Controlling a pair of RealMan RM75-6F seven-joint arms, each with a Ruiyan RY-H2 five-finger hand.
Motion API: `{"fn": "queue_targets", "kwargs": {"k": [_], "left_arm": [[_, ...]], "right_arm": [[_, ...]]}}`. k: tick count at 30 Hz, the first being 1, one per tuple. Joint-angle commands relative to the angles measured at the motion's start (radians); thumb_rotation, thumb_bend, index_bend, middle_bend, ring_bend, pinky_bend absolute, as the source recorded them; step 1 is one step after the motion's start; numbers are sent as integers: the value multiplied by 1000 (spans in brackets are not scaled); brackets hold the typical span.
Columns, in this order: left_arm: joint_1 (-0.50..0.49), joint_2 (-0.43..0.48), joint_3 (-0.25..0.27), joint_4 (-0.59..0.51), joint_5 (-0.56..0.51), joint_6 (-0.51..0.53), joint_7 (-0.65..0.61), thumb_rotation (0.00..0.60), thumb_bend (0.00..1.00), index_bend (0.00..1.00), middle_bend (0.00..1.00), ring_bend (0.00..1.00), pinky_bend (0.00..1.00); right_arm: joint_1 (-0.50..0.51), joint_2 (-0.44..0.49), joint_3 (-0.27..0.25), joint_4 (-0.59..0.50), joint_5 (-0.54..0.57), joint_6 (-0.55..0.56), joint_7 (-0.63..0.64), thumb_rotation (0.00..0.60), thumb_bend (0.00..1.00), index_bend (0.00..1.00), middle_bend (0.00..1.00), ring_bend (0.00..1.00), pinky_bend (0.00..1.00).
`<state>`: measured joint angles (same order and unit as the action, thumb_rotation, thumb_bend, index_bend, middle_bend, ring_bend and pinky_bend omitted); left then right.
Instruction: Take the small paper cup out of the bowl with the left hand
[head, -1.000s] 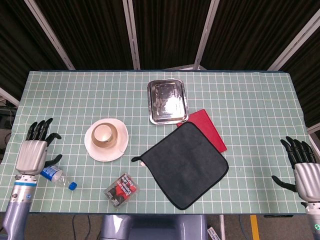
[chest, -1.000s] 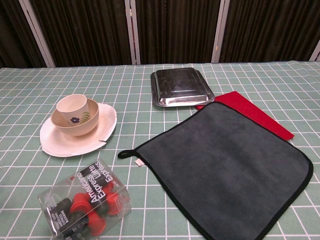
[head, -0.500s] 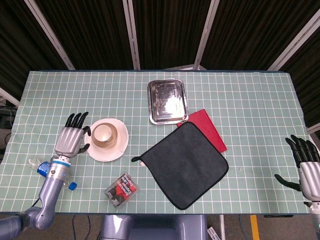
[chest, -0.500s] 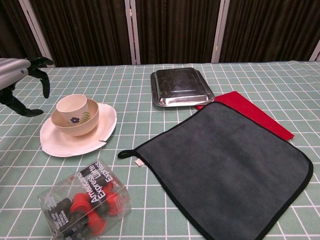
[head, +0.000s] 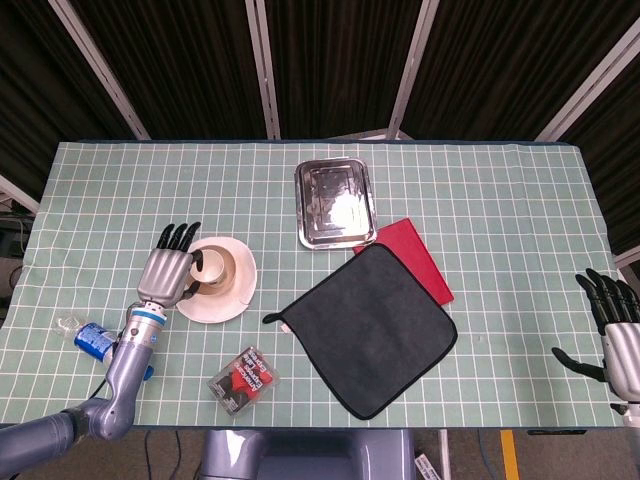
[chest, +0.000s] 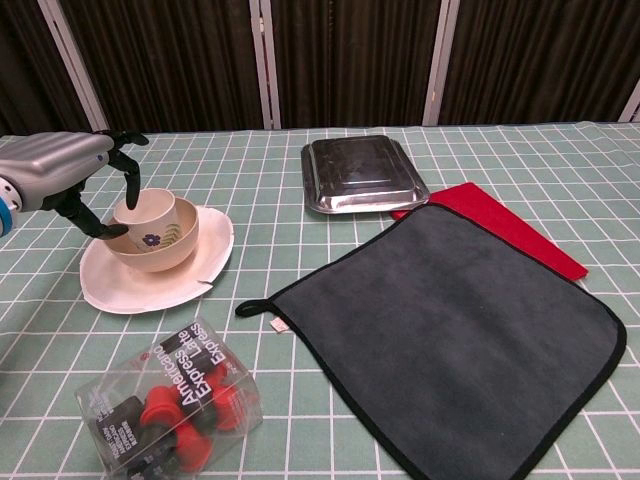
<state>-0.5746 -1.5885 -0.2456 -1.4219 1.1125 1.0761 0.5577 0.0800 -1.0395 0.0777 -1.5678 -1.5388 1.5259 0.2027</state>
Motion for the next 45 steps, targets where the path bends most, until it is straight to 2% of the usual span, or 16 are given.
{"fn": "queue_targets", "kwargs": {"k": [1, 4, 9, 12, 23, 32, 38, 45], "left_arm": [[-21, -24, 5, 26, -34, -22, 27, 600, 341, 539, 0, 0, 0], [-30, -37, 10, 37, -54, -24, 39, 600, 380, 554, 0, 0, 0], [-27, -41, 19, 32, -39, 7, 15, 600, 592, 605, 0, 0, 0], [-16, -29, 24, 10, 2, 45, -26, 600, 651, 632, 0, 0, 0], [-4, 34, 67, -134, 139, 110, -79, 600, 657, 647, 0, 0, 0], [-15, 60, 123, -244, 214, 77, -106, 600, 657, 644, 0, 0, 0], [-34, 90, 175, -285, 192, -11, -60, 600, 655, 644, 0, 0, 0], [-56, 143, 207, -332, 133, -88, -6, 600, 658, 635, 0, 0, 0]], "right_arm": [[0, 2, 1, 0, -2, 2, 6, 600, 34, 37, 0, 0, 0], [-1, 3, 2, 1, -3, 5, 13, 600, 35, 37, 0, 0, 0], [-2, 4, 2, 2, -4, 6, 21, 600, 34, 38, 0, 0, 0], [-2, 4, 2, 2, -7, 9, 24, 600, 35, 37, 0, 0, 0], [-3, -4, -2, -3, -17, 13, 0, 600, 35, 37, 0, 0, 0], [-3, -5, 0, -2, -13, 13, 0, 600, 35, 37, 0, 0, 0], [-5, -3, 1, -2, -15, 17, 6, 600, 35, 37, 0, 0, 0], [-3, -5, 0, -1, -15, 14, 4, 600, 34, 37, 0, 0, 0]]}}
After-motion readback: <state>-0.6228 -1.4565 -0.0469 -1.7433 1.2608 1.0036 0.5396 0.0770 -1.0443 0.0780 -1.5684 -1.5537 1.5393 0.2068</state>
